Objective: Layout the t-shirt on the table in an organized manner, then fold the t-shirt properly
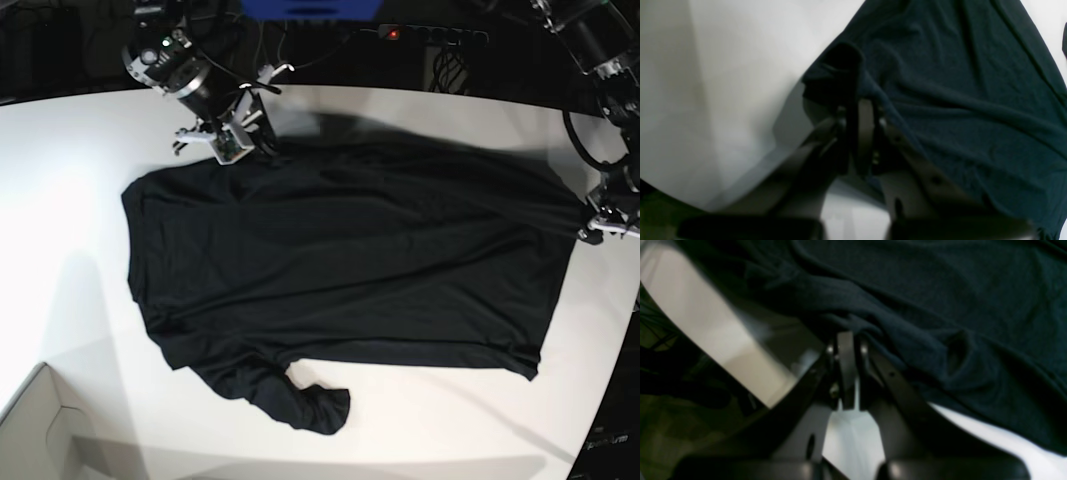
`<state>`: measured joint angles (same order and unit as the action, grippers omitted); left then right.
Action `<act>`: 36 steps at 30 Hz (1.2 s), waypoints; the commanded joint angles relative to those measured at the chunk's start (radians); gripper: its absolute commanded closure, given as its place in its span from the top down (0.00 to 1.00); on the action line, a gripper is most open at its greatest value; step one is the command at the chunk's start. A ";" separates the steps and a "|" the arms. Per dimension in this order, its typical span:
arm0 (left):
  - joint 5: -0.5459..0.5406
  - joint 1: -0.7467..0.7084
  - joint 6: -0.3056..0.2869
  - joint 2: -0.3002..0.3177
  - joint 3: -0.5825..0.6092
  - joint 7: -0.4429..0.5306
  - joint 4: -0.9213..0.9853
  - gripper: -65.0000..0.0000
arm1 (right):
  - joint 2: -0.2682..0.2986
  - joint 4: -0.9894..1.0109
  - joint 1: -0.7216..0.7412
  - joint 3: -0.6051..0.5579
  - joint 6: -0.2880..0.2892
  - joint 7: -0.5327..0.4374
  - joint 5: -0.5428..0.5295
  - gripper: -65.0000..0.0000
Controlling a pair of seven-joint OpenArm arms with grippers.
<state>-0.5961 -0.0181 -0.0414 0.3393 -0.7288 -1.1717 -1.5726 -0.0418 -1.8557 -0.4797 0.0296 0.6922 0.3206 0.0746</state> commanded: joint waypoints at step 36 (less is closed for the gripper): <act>-0.008 -0.110 0.001 0.025 -0.010 -0.066 0.051 0.00 | -0.014 0.034 -0.060 0.043 0.006 0.019 0.061 0.00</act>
<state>-0.5949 -0.1337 -0.0418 0.3462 -0.7322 -1.2442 -1.5036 -0.0551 -1.8091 -0.5293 0.0723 0.6952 0.3595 0.1501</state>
